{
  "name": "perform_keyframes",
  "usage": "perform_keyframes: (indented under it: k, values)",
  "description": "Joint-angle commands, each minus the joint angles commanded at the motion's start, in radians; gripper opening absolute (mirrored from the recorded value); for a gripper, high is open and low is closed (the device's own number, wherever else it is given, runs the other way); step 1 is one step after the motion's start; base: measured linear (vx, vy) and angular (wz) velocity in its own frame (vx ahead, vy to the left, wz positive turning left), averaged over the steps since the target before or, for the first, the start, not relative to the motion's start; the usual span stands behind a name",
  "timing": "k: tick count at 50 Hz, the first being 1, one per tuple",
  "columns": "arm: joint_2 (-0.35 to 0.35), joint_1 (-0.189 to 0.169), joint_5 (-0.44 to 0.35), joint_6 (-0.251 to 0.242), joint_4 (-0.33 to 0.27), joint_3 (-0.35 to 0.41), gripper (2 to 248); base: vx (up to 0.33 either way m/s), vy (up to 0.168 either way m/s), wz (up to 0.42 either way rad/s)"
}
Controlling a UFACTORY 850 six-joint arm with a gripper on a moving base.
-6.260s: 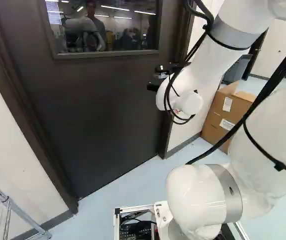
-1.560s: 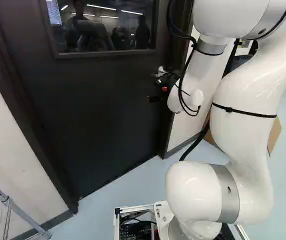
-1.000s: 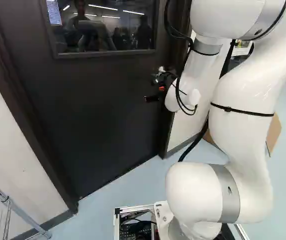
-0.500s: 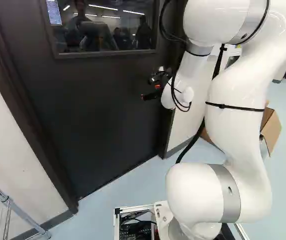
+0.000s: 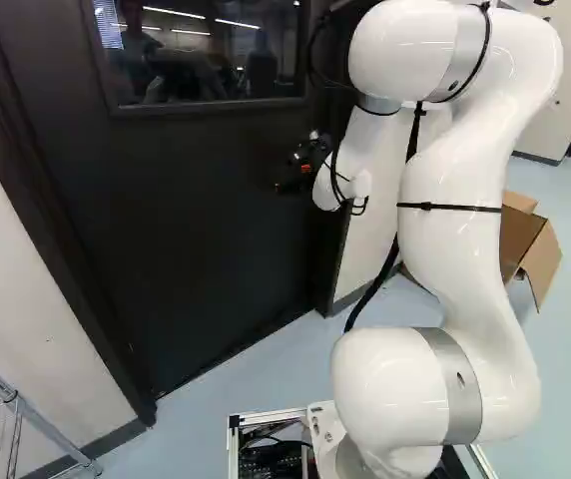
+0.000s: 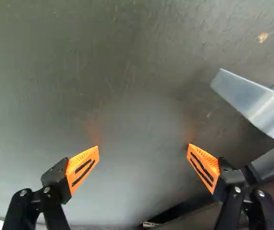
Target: Open the door and move inside
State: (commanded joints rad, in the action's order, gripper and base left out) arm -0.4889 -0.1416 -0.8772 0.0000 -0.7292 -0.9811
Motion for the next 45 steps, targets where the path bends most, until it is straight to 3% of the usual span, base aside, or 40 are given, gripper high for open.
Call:
perform_keyframes:
  k: [45]
  values:
    - [-0.206,0.08,0.0,0.0,-0.06,-0.282,247,0.0,0.0,0.0]
